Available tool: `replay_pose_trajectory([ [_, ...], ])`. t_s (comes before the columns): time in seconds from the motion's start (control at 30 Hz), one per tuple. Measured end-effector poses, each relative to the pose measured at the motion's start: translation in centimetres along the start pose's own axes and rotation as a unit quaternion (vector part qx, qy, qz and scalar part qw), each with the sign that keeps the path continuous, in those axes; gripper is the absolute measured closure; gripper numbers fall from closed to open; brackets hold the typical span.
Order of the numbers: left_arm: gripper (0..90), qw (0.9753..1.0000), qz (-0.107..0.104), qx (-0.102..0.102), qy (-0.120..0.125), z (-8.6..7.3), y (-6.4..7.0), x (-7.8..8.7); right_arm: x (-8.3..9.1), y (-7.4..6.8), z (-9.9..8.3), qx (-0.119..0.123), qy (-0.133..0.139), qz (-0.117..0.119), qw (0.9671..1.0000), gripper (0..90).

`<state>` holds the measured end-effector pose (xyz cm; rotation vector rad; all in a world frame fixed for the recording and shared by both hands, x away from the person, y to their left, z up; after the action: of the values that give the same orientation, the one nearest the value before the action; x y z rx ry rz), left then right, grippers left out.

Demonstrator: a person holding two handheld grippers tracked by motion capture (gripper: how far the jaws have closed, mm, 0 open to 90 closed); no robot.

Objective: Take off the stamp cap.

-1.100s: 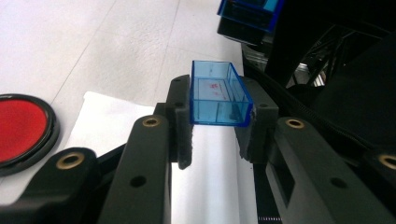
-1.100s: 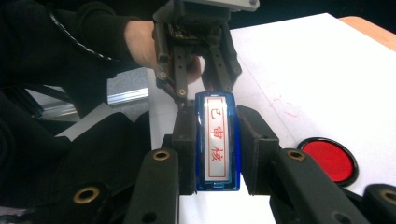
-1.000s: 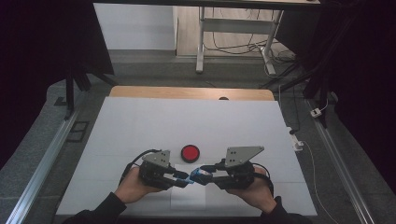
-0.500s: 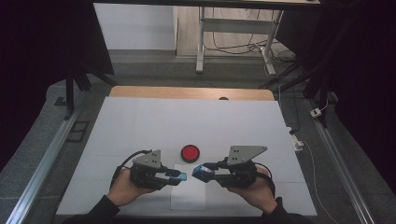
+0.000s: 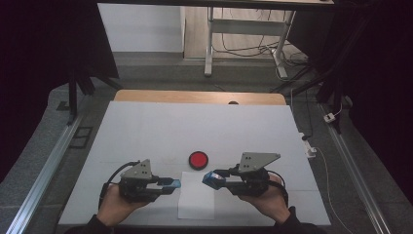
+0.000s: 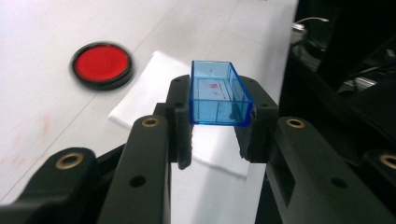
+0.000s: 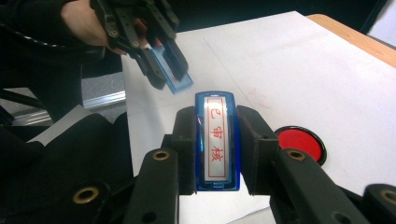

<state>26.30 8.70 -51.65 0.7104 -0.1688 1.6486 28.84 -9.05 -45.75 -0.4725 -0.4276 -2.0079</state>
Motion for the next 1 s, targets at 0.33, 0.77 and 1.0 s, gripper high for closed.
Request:
replay_pose_trajectory([
  [0.33, 68.3, 0.9966, 0.065, 0.042, 0.027, -2.1, -0.1, 3.0, -0.1, 0.5, -0.3, -0.004, -0.008, -0.018, 0.9998, 71.2],
  [0.77, 68.3, 0.9917, 0.093, 0.081, 0.036, -5.2, 0.7, 5.1, -0.2, 1.1, -0.7, -0.012, -0.013, -0.032, 0.9993, 71.2],
  [1.0, 68.2, 0.9883, 0.115, 0.094, 0.034, -6.4, 0.9, 6.0, -0.3, 1.4, -1.0, -0.015, -0.017, -0.036, 0.9991, 71.2],
])
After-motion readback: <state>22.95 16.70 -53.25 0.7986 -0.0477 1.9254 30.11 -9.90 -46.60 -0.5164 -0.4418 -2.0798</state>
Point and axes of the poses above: each handheld gripper's, and its own axes: x roughly backward along the jaws, z roughly out of its top, y roughly to its right, the point moved 10 cm from there along -x, roughly forward along the jaws, and after that the axes turned 14 degrees about -z, right-handed, at the moved point
